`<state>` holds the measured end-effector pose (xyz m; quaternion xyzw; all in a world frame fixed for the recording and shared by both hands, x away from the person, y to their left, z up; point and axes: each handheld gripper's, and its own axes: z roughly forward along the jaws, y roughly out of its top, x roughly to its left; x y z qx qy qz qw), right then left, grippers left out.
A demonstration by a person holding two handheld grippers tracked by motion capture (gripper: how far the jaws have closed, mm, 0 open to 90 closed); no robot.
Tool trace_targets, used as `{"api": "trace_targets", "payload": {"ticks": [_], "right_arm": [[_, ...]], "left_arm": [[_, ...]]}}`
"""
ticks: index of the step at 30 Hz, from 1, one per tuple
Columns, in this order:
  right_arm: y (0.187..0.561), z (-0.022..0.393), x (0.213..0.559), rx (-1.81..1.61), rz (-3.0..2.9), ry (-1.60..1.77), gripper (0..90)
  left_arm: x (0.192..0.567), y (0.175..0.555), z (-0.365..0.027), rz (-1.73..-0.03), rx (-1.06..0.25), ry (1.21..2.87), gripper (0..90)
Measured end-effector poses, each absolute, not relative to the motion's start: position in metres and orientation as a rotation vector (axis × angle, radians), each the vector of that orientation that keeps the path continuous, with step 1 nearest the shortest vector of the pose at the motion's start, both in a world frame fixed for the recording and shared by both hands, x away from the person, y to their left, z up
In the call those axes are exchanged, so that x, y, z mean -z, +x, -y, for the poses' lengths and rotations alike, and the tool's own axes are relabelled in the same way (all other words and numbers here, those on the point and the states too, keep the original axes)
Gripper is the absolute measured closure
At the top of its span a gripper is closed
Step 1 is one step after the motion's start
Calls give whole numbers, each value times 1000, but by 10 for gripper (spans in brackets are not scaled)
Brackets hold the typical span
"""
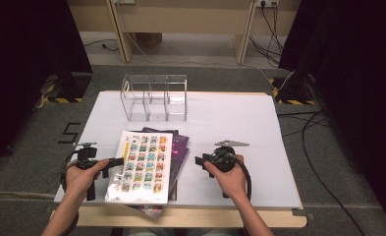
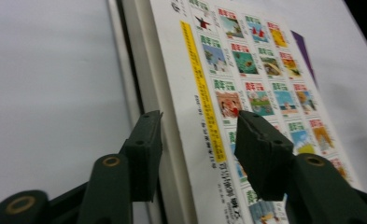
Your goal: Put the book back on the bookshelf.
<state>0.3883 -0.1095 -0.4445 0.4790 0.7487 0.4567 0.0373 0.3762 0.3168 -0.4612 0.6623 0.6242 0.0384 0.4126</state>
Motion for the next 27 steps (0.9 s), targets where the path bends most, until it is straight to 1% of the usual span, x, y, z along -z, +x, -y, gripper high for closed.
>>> {"api": "trace_targets", "payload": {"ticks": [1, 4, 7, 9, 19, 24, 27], "right_arm": [[389, 109, 445, -1399, -2304, 1467, 599], [392, 107, 448, -1389, -2317, 1477, 597], [395, 105, 451, -1385, -2333, 1491, 591], [397, 104, 453, -1385, -2341, 1499, 590], [400, 97, 460, -1359, -2389, 1521, 578], [404, 92, 462, -1340, -2417, 1530, 572], [407, 85, 464, -1330, -2440, 1539, 571]], "left_arm": [[461, 377, -316, -1570, -118, 1688, 564], [461, 381, -315, -1575, -130, 1720, 622], [460, 382, -314, -1566, -140, 1752, 631], [458, 381, -309, -1536, -177, 1794, 639], [454, 382, -297, -1504, -190, 1846, 662], [453, 383, -290, -1504, -157, 1860, 667], [455, 383, -283, -1499, -107, 1850, 668]]}}
